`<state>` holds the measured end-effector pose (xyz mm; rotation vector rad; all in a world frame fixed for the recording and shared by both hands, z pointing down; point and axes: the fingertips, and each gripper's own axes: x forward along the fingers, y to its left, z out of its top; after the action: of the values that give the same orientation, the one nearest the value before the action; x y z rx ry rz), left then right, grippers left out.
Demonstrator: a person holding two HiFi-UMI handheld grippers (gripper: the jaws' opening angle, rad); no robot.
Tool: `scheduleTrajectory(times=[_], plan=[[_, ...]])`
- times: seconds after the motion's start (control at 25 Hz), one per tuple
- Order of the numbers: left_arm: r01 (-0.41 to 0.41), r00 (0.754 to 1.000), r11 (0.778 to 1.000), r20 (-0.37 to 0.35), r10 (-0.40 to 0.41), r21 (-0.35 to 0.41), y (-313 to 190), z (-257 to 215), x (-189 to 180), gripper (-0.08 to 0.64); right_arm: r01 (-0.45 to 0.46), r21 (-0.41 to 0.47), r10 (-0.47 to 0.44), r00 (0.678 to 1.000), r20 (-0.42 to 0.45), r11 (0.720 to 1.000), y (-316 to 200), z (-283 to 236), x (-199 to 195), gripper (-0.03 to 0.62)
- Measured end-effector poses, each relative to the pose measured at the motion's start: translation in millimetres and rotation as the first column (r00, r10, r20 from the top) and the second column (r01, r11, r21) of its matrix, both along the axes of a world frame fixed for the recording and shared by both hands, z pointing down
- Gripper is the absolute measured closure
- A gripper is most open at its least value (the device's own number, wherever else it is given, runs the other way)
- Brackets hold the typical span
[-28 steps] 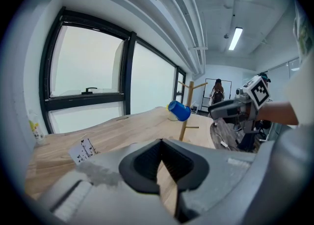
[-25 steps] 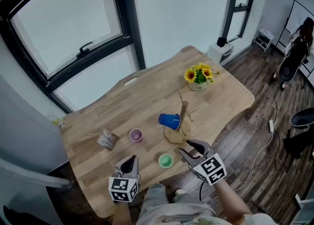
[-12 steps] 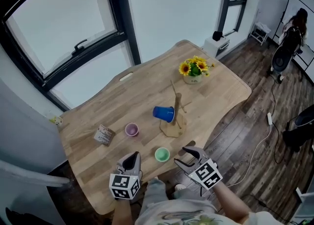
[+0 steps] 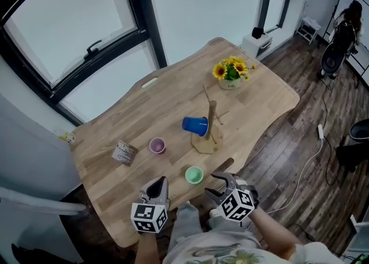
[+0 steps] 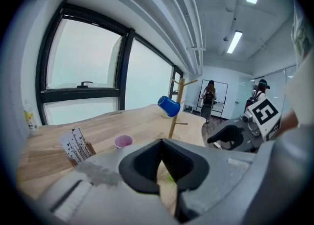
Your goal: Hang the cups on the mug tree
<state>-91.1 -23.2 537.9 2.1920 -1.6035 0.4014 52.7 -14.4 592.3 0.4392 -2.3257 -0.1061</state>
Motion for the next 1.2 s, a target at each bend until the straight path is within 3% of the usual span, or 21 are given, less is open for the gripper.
scheduleTrajectory(times=[0.24, 0.44, 0.56, 0.96, 1.2], plan=[[0.013, 1.0, 1.0, -0.009, -0.014, -0.026, 5.7, 10.6, -5.5, 0.555, 0.098, 0.033, -0.094, 0.992, -0.088, 0.995, 5.6, 23.3, -19.4, 0.364], [0.024, 1.0, 0.999, -0.017, -0.025, -0.042, 9.1, 18.6, -9.2, 0.555, 0.192, 0.119, -0.172, 0.972, -0.161, 0.974, 8.5, 37.5, -38.7, 0.409], [0.032, 0.999, 0.998, -0.021, -0.033, -0.05, 11.0, 23.8, -11.0, 0.555, 0.227, 0.12, -0.2, 0.958, -0.205, 0.966, 12.3, 52.2, -47.1, 0.419], [0.038, 0.998, 0.997, -0.037, -0.041, -0.071, 16.1, 35.6, -18.0, 0.555, 0.242, 0.094, -0.205, 0.934, -0.292, 0.966, 8.2, 86.6, -63.7, 0.463], [0.044, 0.998, 0.996, -0.042, -0.047, -0.078, 16.9, 40.2, -21.6, 0.555, 0.229, 0.101, -0.191, 0.936, -0.295, 0.968, 5.0, 87.2, -66.6, 0.553]])
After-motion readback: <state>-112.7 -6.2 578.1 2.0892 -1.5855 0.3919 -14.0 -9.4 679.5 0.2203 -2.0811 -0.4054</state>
